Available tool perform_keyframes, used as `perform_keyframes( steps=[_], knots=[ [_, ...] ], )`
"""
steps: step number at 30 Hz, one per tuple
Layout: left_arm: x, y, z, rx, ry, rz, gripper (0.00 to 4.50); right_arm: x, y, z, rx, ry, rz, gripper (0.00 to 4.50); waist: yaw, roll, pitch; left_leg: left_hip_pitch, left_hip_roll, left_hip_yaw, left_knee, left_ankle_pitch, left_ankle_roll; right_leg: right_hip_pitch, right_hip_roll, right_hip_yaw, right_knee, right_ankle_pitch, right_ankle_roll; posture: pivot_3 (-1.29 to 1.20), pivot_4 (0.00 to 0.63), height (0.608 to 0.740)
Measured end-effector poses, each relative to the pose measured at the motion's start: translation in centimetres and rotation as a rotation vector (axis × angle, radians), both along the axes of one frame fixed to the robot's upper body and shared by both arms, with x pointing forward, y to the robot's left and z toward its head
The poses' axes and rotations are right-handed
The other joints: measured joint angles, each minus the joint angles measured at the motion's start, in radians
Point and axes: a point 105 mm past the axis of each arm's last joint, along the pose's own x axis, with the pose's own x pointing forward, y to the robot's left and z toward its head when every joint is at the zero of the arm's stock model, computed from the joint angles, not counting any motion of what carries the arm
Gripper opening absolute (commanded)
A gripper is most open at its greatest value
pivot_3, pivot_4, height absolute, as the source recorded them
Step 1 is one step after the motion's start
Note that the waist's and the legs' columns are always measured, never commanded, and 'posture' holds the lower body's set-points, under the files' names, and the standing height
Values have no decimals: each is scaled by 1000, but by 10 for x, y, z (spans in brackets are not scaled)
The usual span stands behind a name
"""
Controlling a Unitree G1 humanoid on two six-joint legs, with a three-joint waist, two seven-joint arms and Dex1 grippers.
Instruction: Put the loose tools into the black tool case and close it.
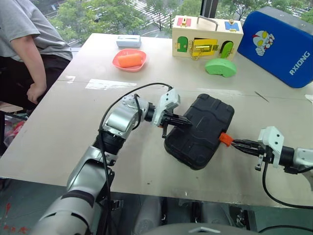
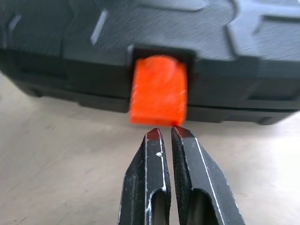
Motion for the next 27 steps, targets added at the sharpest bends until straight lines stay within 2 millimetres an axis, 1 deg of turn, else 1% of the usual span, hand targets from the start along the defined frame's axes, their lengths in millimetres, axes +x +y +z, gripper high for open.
perform_keyframes(
  steps=[3,7,9,11,12,14,16,18,21,22,27],
  knots=[
    [-1,-1,-1,16,-37,-24,71,-1,3,-11,3,26,2,0,2,1,-1,0,0,0,0,0,0,0,0,0,0,0,0,0,150,735],
    [-2,-1,-2,17,-50,-28,71,-3,1,-11,-2,23,-2,0,3,2,-1,1,0,0,0,0,0,0,-1,2,0,0,0,0,150,735],
    [-4,0,-4,11,-46,-26,71,-8,-10,2,15,39,-20,0,2,3,-2,1,0,0,0,0,0,0,0,3,0,0,0,0,150,735],
    [-4,1,-4,10,-44,-22,71,-7,-15,24,54,18,-28,0,0,3,-2,1,0,0,0,0,0,1,0,4,0,0,0,0,150,735],
    [-4,1,-4,10,-43,-20,71,-7,-14,34,71,2,-18,0,0,3,-2,1,1,0,0,0,0,1,0,4,0,0,0,0,150,735],
    [-4,1,-4,10,-42,-18,71,-6,-5,45,102,-8,11,0,0,3,-2,1,1,-1,0,0,0,1,0,4,0,0,0,0,150,735],
    [-4,0,-4,7,-43,-19,71,-3,5,49,111,-13,33,0,2,3,-2,1,1,-1,0,0,0,1,0,4,0,0,0,0,150,735],
    [-4,-2,-4,4,-45,-19,71,0,15,44,113,-3,49,0,3,2,-2,1,1,-1,0,0,0,1,0,4,0,0,0,0,150,735],
    [-4,-3,-4,0,-48,-22,71,0,26,31,110,33,68,0,5,2,-2,0,0,-1,0,0,0,0,0,4,0,0,0,0,150,735],
    [-4,-3,-4,0,-49,-22,71,2,27,26,96,40,64,0,5,2,-2,0,0,-1,0,0,0,0,0,4,0,0,0,0,150,735],
    [-3,-3,-4,6,-57,-17,71,4,24,20,57,2,62,0,4,2,-3,1,0,-1,0,0,0,1,0,4,0,0,0,0,150,735]
  ],
)
